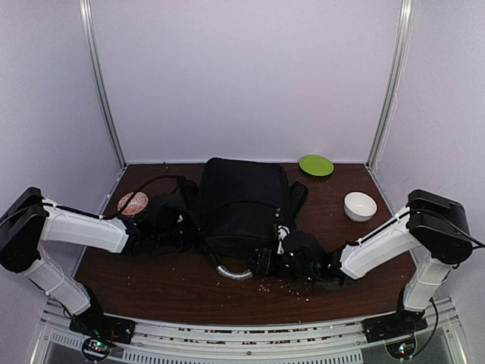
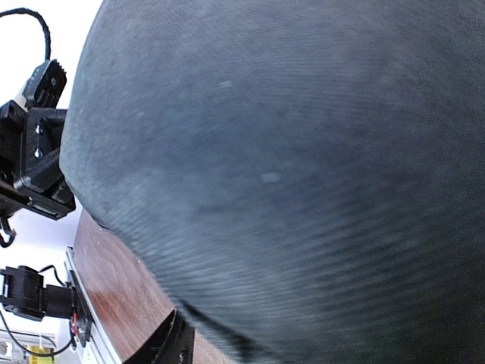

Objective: Pack the student bag
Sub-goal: Zip the student bag at the center of the board.

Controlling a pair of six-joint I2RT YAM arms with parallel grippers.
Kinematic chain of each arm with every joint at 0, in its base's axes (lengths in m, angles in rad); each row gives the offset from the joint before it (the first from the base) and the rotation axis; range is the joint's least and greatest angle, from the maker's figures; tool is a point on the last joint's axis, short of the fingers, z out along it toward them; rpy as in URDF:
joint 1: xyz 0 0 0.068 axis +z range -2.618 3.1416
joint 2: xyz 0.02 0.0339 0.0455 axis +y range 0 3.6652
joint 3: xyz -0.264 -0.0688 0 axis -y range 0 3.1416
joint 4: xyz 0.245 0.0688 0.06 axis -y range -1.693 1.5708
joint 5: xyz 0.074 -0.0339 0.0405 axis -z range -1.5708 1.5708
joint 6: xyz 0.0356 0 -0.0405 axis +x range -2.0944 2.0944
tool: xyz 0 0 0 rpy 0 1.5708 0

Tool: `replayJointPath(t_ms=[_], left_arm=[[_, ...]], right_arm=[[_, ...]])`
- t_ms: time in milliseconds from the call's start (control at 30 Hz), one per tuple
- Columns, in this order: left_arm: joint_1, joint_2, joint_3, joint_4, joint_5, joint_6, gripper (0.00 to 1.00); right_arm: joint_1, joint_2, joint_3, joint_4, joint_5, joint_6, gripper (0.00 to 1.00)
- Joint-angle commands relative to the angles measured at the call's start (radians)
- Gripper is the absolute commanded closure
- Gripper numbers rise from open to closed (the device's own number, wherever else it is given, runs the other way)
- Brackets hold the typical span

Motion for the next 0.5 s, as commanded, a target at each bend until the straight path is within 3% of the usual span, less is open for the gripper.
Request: replayJointPath(t_ms=[0,467], left_arm=[[-0.018,-0.012,0.053,0.091,0.079,0.019,1.00],[-0.018,-0.006,0.052,0.092,0.082,0.018,1.00]], right_arm=[[-0.023,0.022,-0.036,0.081,0.001,0.019,0.49],[-0.031,0.029,-0.045,0.158,-0.017,0.015,0.62]])
